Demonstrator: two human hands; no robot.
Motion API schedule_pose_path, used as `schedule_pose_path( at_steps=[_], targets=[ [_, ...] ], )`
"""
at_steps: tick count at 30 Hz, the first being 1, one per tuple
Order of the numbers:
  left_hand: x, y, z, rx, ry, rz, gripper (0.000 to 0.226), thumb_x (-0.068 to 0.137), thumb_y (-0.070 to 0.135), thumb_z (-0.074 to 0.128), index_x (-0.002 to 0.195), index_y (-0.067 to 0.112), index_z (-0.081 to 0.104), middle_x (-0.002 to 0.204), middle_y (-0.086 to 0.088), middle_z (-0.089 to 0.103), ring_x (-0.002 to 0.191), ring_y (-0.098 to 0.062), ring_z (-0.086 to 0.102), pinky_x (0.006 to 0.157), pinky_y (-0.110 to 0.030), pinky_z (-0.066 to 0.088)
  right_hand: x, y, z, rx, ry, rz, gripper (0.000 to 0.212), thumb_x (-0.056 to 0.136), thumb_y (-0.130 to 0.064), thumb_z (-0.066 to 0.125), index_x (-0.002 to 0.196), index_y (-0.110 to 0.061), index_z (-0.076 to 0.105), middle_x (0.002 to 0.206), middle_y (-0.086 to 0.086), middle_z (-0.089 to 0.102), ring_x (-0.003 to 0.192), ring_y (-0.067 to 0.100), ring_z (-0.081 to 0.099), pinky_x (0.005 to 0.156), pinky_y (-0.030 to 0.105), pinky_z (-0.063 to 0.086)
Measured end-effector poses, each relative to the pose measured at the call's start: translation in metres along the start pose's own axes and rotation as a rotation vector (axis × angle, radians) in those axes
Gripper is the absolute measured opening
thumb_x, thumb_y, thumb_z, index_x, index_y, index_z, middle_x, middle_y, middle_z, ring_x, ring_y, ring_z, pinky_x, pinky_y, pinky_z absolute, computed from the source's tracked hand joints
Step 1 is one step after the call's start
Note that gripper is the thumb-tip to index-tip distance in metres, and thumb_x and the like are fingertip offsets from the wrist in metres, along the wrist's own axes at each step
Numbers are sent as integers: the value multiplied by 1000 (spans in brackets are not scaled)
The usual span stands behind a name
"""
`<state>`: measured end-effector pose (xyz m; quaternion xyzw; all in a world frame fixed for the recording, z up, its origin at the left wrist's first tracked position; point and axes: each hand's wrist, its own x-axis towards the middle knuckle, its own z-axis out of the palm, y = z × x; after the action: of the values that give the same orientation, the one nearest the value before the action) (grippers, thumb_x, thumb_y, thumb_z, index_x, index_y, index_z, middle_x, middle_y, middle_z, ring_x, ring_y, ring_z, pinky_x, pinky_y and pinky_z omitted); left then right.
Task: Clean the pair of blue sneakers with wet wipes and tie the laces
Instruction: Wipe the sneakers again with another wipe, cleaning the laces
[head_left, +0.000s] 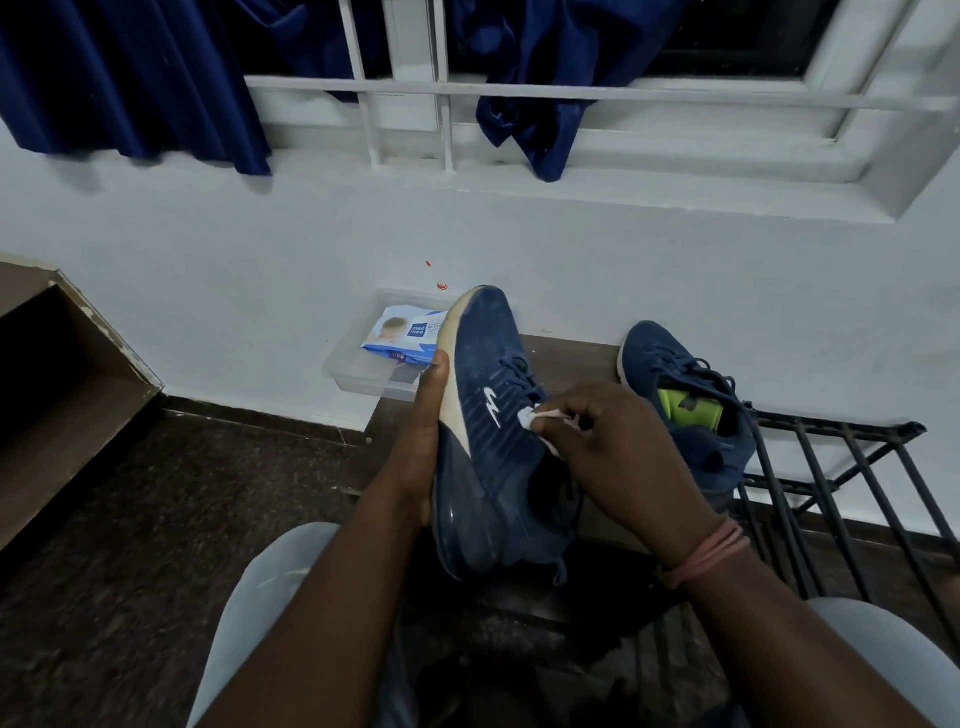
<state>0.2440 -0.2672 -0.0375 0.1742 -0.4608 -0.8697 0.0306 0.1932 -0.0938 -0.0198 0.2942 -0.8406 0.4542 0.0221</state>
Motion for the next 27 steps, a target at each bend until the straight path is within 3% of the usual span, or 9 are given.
schedule_pose_path(
  at_steps=[6,8,11,14,17,20,22,25,27],
  targets=[
    [6,4,-6,-17,20,-17,75,96,74,38,139,18,61,132,-18,67,121,-36,65,103,-51,52,-13,-11,4,15,-190,-124,11,92,-28,73,83,-25,77,81,-12,68,81,6,65,77,24,51],
    [5,4,-4,-12,-3,-2,69,98,71,37,135,19,64,126,-15,71,115,-32,69,96,-47,56,-7,-4,6,-22,-67,-155,15,93,-29,72,79,-34,74,79,-14,66,78,6,64,77,28,51],
    [-1,1,4,49,-12,47,45,104,57,39,111,26,72,99,-5,79,89,-21,77,77,-37,60,5,8,8,-88,67,-161,14,94,-27,69,84,-22,78,79,-7,71,75,8,65,74,38,52],
    [-1,-1,5,31,-20,43,51,105,54,39,94,30,83,97,-5,79,87,-20,76,82,-39,57,-3,1,12,-120,-149,-289,16,95,-34,64,93,-30,79,85,-11,71,81,9,64,78,39,50],
    [3,-1,3,-12,-2,38,47,103,56,42,106,28,80,102,-6,79,92,-21,76,90,-41,55,-1,-7,17,-339,-210,-433,17,94,-40,61,93,-37,78,85,-13,68,85,10,59,82,35,40],
    [-1,-7,6,28,-74,-29,51,102,61,40,98,33,83,113,-9,77,103,-24,74,99,-43,52,20,5,12,-242,26,-186,17,90,-37,67,74,-33,74,74,-11,68,77,12,62,77,35,44],
    [-6,-10,8,55,-94,-97,52,101,63,41,113,29,79,123,-11,73,112,-27,71,99,-42,52,29,16,9,-195,127,-54,19,87,-46,65,73,-35,70,73,-16,68,77,7,63,79,41,49],
    [-4,-10,5,38,-90,-122,59,101,65,39,121,23,76,130,-15,69,117,-30,68,102,-44,51,17,7,8,-164,-16,-99,28,88,-32,71,61,-27,65,61,-13,60,63,2,56,67,23,42],
    [0,-7,5,-7,-57,-101,58,101,64,40,115,23,78,131,-16,68,119,-32,67,105,-46,50,2,-12,7,-214,-133,-215,11,85,-29,75,75,-25,77,70,-12,66,72,3,58,74,13,38]
  ],
)
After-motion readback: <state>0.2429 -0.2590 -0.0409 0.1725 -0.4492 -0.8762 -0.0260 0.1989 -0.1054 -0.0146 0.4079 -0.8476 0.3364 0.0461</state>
